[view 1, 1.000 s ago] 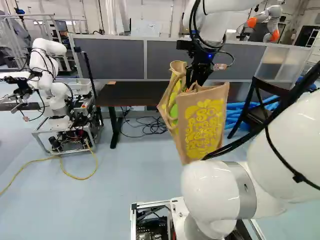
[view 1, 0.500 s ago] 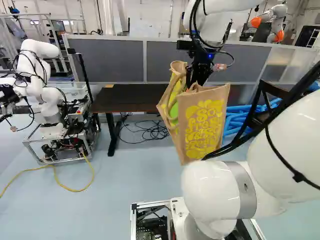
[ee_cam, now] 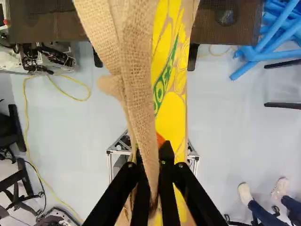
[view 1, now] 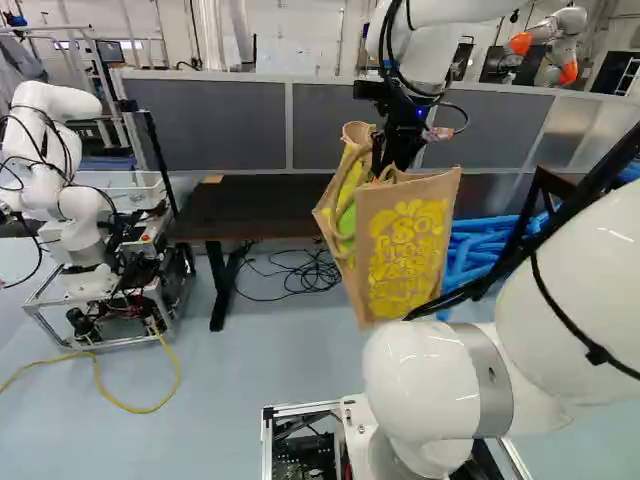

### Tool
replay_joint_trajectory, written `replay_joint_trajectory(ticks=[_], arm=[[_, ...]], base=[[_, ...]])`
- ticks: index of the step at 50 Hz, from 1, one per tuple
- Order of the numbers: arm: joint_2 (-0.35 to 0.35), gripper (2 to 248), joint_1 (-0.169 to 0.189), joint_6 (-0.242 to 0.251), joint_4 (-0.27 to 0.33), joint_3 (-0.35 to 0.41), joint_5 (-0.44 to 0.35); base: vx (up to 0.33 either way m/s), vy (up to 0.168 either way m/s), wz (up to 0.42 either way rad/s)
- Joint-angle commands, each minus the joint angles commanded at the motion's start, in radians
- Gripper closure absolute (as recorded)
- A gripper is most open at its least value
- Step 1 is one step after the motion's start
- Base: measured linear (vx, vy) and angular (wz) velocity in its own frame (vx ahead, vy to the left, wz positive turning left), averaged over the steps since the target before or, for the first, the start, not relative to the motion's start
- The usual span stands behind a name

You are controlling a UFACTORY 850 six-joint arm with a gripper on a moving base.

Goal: Pick up the bag on the ground and place it on the table

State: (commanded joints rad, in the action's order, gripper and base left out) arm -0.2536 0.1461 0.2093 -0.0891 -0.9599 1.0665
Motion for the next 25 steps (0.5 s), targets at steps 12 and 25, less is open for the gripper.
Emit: replay_joint_trajectory(ticks=[12, 25], arm=[[0.000, 227, 0.000, 0.000, 0.000, 0.000, 0.000], [0.000, 227, 0.000, 0.000, 0.000, 0.000, 0.000]], base=[[0.216, -0.001, -0.013], [0.212, -0.001, -0.012]])
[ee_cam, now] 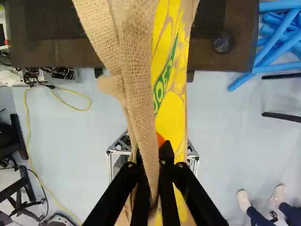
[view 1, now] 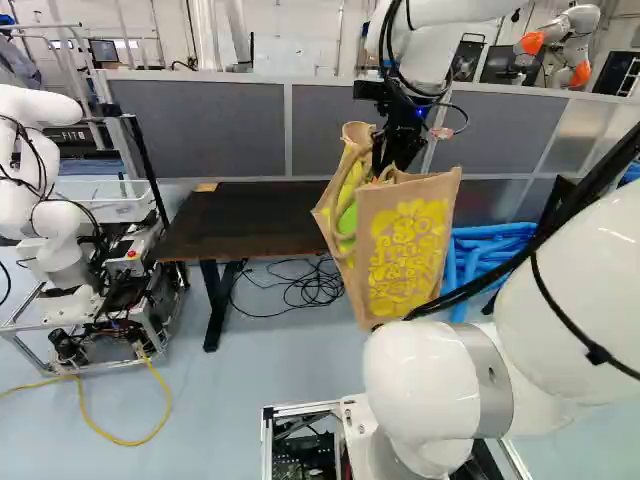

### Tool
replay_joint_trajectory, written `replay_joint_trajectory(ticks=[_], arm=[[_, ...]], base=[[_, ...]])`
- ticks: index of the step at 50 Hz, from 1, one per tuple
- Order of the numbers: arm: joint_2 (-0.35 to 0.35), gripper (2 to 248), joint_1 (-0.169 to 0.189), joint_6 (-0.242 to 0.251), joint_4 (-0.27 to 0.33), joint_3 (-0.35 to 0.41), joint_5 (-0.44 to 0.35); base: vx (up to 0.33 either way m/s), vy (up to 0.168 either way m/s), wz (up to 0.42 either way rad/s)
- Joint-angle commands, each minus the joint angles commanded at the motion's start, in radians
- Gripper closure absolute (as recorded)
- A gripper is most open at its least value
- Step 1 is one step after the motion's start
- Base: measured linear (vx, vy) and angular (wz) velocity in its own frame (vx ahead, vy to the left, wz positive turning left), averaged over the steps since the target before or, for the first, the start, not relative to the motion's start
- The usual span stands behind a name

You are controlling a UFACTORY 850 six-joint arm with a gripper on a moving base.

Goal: Pick up the bag on the ground and place it on the table

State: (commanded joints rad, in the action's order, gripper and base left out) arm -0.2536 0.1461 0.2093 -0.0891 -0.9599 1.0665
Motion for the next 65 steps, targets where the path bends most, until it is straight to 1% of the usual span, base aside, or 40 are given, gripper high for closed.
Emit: replay_joint_trajectory(ticks=[17, 30, 49, 58, 65], arm=[[0.000, 227, 0.000, 0.000, 0.000, 0.000, 0.000], [0.000, 227, 0.000, 0.000, 0.000, 0.000, 0.000], [0.060, 227, -0.007, 0.000, 0.000, -0.051, -0.003], [0.109, 227, -0.012, 0.000, 0.000, -0.093, -0.022], [0.162, 227, -0.017, 0.000, 0.000, -0.127, -0.030]], base=[[0.204, 0.000, -0.008], [0.145, 0.004, -0.007], [0.009, 0.002, 0.002], [0.000, 0.000, 0.000], [0.000, 0.000, 0.000]])
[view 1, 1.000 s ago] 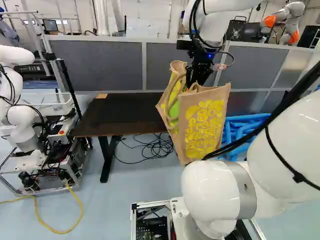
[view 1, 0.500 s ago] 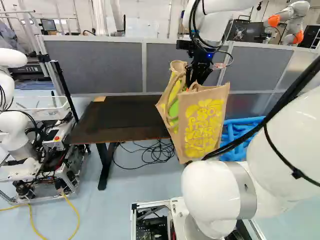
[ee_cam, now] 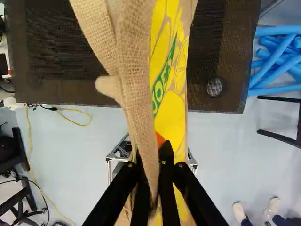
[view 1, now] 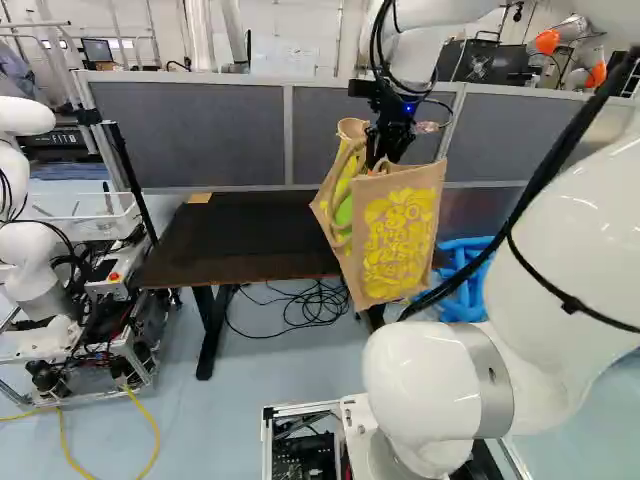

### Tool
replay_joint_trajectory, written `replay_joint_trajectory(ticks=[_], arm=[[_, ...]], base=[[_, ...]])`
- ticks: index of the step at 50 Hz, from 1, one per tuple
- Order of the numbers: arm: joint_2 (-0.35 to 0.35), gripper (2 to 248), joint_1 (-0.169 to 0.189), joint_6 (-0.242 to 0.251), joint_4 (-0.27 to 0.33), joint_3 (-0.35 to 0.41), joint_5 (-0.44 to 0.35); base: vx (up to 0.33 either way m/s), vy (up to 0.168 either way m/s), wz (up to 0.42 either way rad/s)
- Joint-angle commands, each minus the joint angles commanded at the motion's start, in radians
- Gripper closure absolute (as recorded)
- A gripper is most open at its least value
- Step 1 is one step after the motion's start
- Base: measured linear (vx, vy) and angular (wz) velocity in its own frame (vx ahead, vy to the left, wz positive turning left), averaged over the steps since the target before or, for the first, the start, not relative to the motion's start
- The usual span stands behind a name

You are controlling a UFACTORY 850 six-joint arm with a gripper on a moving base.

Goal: Pick up the bag on the ground and place it on the table

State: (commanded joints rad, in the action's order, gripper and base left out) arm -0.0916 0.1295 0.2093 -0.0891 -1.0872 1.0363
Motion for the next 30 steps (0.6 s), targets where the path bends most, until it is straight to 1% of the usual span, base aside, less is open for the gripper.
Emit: replay_joint_trajectory(ticks=[15, 30], arm=[[0.124, 227, -0.008, 0.000, 0.000, -0.076, -0.004], [0.244, 227, -0.016, 0.000, 0.000, -0.155, -0.039]], base=[[0.000, 0.000, 0.000], [0.000, 0.000, 0.000]])
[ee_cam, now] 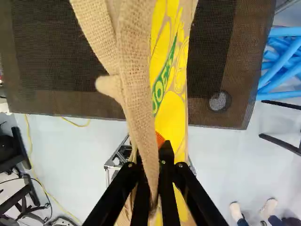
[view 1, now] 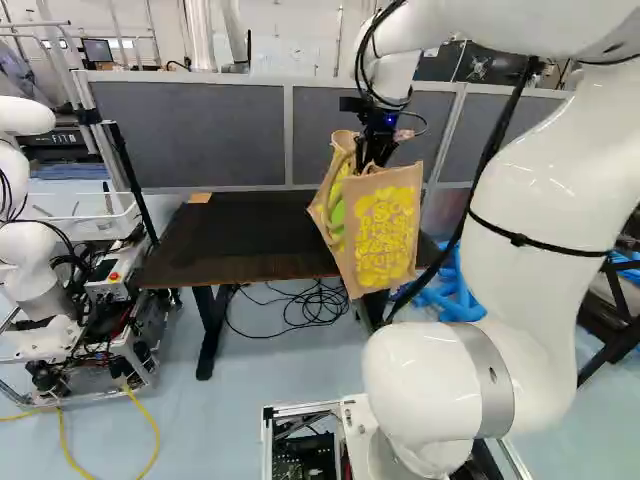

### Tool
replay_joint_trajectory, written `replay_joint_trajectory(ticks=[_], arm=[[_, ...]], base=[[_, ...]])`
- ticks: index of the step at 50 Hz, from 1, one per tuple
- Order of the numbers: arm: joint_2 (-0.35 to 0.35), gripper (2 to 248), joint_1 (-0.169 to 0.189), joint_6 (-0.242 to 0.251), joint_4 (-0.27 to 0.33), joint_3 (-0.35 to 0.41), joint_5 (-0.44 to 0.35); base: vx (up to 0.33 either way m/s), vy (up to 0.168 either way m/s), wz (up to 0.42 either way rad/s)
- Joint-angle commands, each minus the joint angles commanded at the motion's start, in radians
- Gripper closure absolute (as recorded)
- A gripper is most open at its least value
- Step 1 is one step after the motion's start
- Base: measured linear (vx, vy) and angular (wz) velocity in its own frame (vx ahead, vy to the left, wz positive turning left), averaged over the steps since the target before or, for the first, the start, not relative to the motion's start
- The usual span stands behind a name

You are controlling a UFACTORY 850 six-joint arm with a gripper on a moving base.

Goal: Pick up the bag on the ground and place it on the table

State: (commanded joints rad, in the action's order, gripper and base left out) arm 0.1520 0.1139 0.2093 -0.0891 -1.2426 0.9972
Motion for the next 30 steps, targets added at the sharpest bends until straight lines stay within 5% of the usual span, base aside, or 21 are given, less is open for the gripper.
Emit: replay_joint_trajectory(ticks=[30], arm=[[0.220, 227, -0.012, 0.000, 0.000, -0.169, -0.088]], base=[[0.000, 0.000, 0.000]])
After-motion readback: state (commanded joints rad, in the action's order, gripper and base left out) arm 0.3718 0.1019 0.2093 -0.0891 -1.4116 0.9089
